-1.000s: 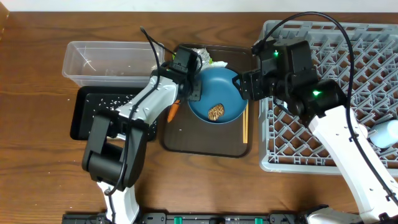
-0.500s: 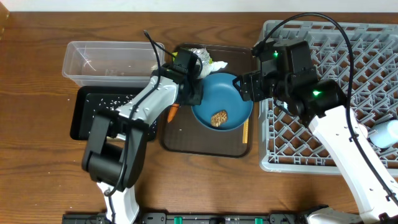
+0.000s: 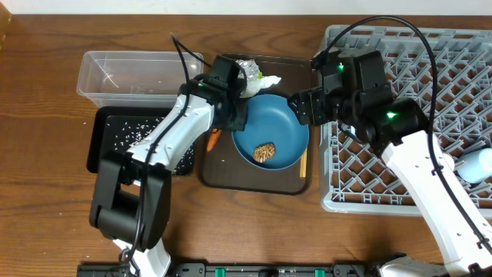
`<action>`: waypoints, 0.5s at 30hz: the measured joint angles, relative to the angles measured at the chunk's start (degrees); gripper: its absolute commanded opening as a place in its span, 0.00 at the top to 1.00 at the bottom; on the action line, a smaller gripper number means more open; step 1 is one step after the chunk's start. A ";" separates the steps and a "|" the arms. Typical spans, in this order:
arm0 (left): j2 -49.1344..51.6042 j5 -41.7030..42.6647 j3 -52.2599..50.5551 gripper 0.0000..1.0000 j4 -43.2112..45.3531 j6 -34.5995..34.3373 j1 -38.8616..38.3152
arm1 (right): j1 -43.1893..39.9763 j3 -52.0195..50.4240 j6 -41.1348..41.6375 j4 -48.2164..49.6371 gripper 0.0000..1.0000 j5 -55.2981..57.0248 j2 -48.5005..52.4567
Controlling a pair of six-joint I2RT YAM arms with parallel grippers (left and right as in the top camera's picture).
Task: Sort waste into correct bins and load items into the dishwasher rack
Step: 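Grasp the blue plate rim with the left gripper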
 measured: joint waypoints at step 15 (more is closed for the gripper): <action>4.37 -1.31 0.00 0.75 -0.33 1.25 0.00 | 0.00 0.00 0.00 0.02 0.19 0.00 0.00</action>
